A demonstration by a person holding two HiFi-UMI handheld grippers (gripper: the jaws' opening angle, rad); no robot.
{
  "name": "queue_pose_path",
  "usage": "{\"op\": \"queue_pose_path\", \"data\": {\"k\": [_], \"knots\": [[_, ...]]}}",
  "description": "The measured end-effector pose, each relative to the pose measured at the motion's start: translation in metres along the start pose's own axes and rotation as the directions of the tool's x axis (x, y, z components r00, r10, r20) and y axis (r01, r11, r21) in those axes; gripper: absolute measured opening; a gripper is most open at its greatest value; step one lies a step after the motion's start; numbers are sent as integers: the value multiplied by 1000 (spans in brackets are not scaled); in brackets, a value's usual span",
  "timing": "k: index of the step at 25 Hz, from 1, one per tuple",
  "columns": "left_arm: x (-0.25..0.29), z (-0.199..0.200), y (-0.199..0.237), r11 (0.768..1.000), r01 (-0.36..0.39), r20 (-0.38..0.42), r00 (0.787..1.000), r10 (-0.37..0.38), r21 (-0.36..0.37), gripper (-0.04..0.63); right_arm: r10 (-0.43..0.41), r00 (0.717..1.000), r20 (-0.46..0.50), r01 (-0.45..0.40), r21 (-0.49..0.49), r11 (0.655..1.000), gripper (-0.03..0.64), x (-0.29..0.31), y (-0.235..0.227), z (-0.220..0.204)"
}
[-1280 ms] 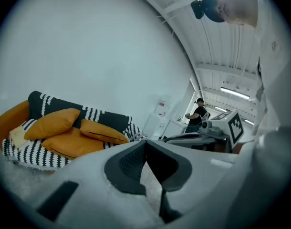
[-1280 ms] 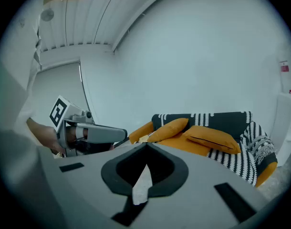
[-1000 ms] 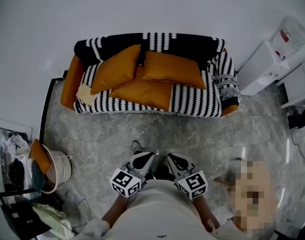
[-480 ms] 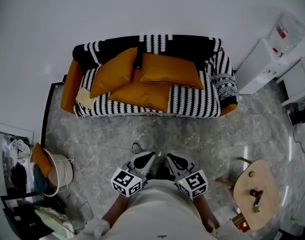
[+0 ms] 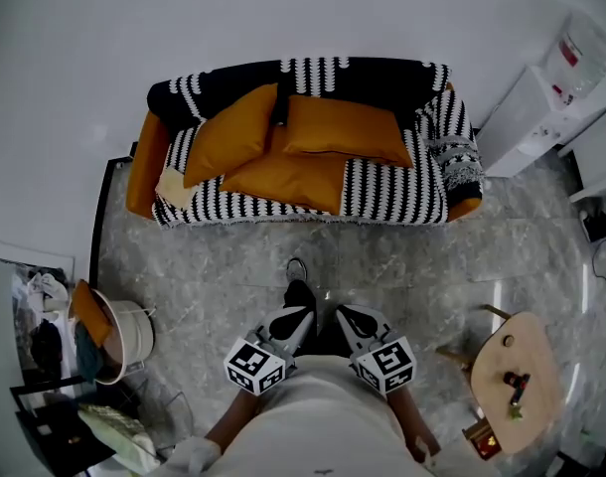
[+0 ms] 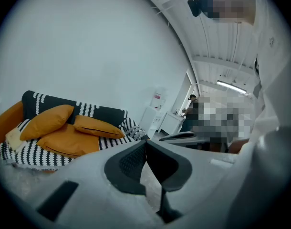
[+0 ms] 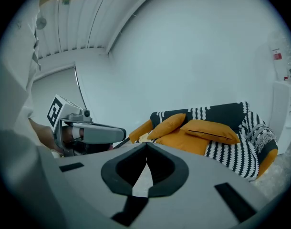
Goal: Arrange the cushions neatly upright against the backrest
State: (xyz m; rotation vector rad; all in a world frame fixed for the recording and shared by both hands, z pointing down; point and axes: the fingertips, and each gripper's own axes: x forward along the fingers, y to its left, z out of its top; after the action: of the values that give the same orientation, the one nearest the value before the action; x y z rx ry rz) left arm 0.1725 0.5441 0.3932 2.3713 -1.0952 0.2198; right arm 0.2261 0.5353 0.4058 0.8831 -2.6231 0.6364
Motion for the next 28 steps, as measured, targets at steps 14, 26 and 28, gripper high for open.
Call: {"op": "queue_pose_path", "data": {"k": [14, 26, 28], "knots": [[73, 78, 80, 991, 133, 9, 991, -133, 27, 14, -136, 991, -2, 136, 16, 991, 8, 64, -70, 67], [104, 160, 194, 987, 154, 50, 986, -157, 55, 14, -199, 980, 5, 199, -13, 980, 8, 163, -113, 141], [108, 164, 208, 988, 146, 49, 988, -149, 55, 14, -203, 979, -11, 203, -12, 979, 8, 174, -120, 143]]}}
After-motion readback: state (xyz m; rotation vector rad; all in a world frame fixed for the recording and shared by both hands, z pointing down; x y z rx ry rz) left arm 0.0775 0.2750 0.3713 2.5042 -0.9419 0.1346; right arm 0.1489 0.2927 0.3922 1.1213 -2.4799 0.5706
